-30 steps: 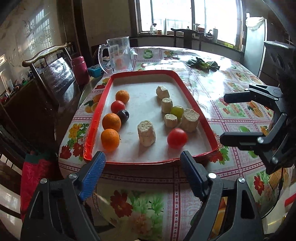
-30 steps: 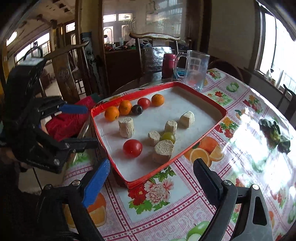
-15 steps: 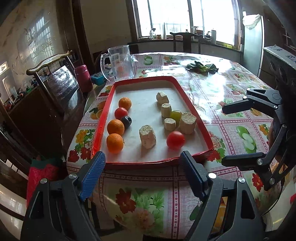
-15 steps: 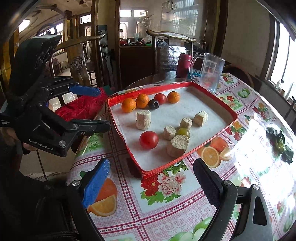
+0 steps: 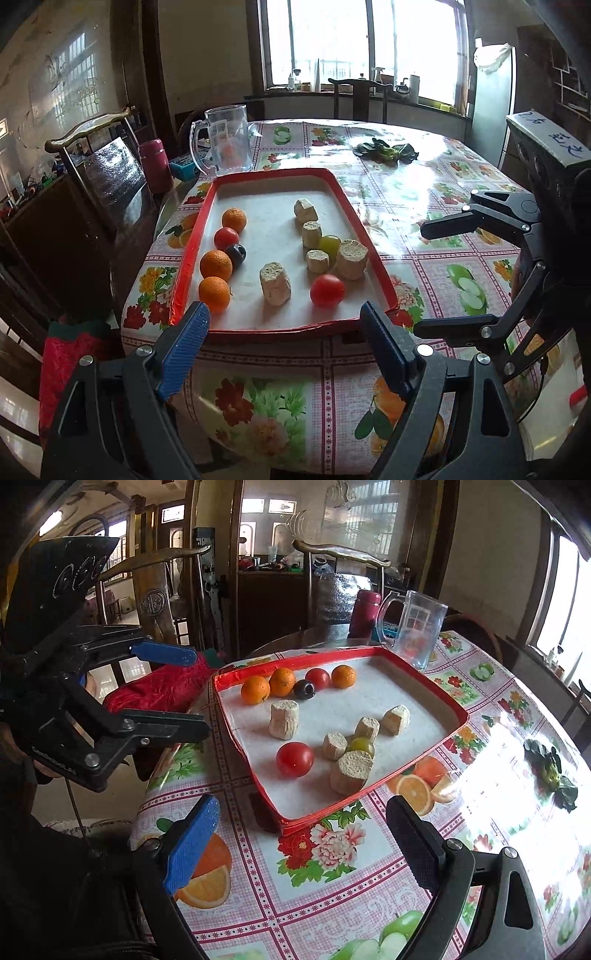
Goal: Organize fruits
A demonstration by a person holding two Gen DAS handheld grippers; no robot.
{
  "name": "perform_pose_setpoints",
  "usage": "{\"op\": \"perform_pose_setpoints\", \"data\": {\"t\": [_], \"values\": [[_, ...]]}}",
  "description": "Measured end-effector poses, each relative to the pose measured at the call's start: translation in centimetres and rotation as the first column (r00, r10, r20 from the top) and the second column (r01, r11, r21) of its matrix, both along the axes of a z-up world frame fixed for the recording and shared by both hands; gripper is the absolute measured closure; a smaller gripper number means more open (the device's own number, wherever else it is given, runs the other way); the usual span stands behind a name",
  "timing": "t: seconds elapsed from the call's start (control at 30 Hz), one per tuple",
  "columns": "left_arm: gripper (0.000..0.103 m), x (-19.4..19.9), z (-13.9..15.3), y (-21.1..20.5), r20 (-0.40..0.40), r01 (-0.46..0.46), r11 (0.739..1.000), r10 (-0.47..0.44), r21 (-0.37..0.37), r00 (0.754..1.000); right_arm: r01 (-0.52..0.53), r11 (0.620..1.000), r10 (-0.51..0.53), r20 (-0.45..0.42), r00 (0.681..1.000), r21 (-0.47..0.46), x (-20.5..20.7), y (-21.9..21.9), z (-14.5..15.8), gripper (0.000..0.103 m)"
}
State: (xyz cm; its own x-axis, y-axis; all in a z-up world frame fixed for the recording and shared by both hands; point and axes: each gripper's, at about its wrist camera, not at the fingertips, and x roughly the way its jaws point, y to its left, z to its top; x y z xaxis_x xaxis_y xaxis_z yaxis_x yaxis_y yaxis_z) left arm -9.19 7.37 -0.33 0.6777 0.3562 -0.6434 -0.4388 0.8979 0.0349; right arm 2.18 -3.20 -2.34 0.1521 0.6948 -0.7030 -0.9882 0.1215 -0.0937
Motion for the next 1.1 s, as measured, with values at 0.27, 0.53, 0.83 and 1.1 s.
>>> {"op": "perform_pose_setpoints", "data": {"t": [0.27,0.53,0.83,1.1], "values": [[0.016,-0.2,0.0,0.4,0.013,-0.020,1.000,0.020,0.005,1.000,0.001,1.000,-0.001,0.004,1.000,0.002,0.1,0.2,0.0,0.010],[0.016,-0.4,-0.2,0.9,0.008,-0.035,0.999,0.035,0.003,0.999,-0.005,1.000,0.005,0.007,1.000,-0.009,0.1,0.5,-0.2,0.010],[0.016,-0.4,-0.6,1.5,-0.008,-0.052,0.999,0.052,-0.009,0.999,-0.009,1.000,0.009,0.005,1.000,-0.017,0.2,0.9,-0.3,0.010],[0.016,-0.4,-0.9,2.0,-0.019,-0.060,0.998,0.060,-0.022,0.998,-0.016,1.000,0.016,0.004,1.000,-0.024,0.2,1.2,-0.5,0.010]]}}
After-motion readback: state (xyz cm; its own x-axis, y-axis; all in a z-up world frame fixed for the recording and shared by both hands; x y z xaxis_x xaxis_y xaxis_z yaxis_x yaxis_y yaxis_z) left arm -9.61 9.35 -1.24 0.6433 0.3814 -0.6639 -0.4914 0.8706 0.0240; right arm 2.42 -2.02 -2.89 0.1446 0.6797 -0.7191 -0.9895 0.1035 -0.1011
